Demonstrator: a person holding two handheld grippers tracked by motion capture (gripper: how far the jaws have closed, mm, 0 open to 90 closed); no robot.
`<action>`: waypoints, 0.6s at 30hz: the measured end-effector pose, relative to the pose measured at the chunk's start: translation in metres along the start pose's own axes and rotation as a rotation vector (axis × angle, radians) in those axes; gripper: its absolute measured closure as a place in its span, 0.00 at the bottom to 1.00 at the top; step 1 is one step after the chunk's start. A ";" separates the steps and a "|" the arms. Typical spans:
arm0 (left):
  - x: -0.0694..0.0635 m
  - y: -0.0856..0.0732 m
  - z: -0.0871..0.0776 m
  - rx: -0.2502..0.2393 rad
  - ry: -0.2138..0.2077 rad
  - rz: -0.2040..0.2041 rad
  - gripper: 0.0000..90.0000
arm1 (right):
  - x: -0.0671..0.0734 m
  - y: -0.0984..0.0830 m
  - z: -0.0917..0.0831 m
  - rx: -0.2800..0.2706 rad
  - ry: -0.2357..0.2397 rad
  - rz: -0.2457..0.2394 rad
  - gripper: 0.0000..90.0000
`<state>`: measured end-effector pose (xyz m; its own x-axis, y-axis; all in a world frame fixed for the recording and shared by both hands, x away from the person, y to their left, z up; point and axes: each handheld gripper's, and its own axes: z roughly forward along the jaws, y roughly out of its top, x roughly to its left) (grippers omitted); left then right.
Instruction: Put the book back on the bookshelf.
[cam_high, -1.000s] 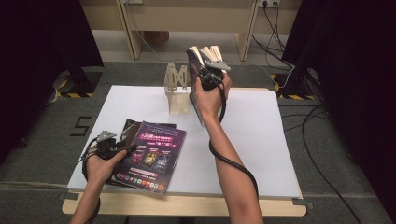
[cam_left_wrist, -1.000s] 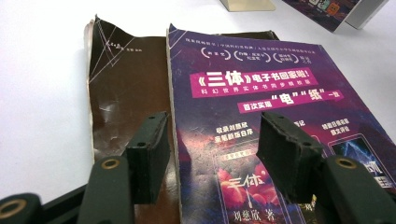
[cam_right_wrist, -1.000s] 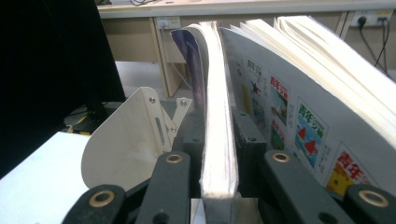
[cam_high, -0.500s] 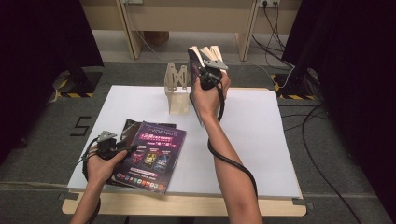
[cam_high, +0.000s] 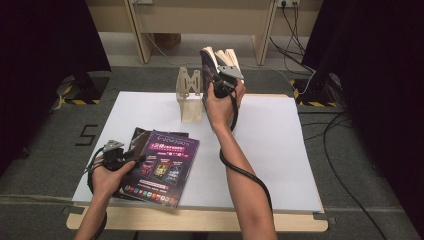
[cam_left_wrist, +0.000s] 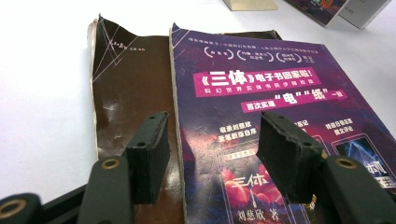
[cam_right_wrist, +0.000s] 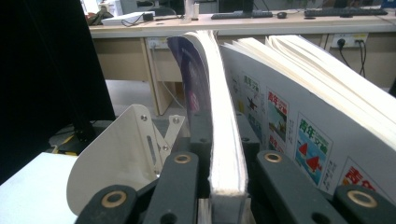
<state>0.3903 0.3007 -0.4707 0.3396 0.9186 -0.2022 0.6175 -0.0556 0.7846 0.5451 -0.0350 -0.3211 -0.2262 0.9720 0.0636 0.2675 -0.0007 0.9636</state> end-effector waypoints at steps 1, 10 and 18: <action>0.000 0.000 0.000 0.000 0.000 0.000 0.47 | 0.000 0.000 0.000 -0.003 -0.001 0.003 0.93; 0.000 0.001 -0.001 -0.003 -0.002 0.002 0.47 | 0.003 -0.003 0.006 -0.009 -0.012 0.007 0.92; -0.001 0.001 -0.001 -0.005 -0.004 0.003 0.47 | -0.002 0.002 0.004 0.039 -0.018 0.011 0.91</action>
<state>0.3899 0.3004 -0.4690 0.3444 0.9169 -0.2017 0.6126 -0.0567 0.7883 0.5497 -0.0363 -0.3206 -0.2063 0.9761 0.0687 0.3067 -0.0022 0.9518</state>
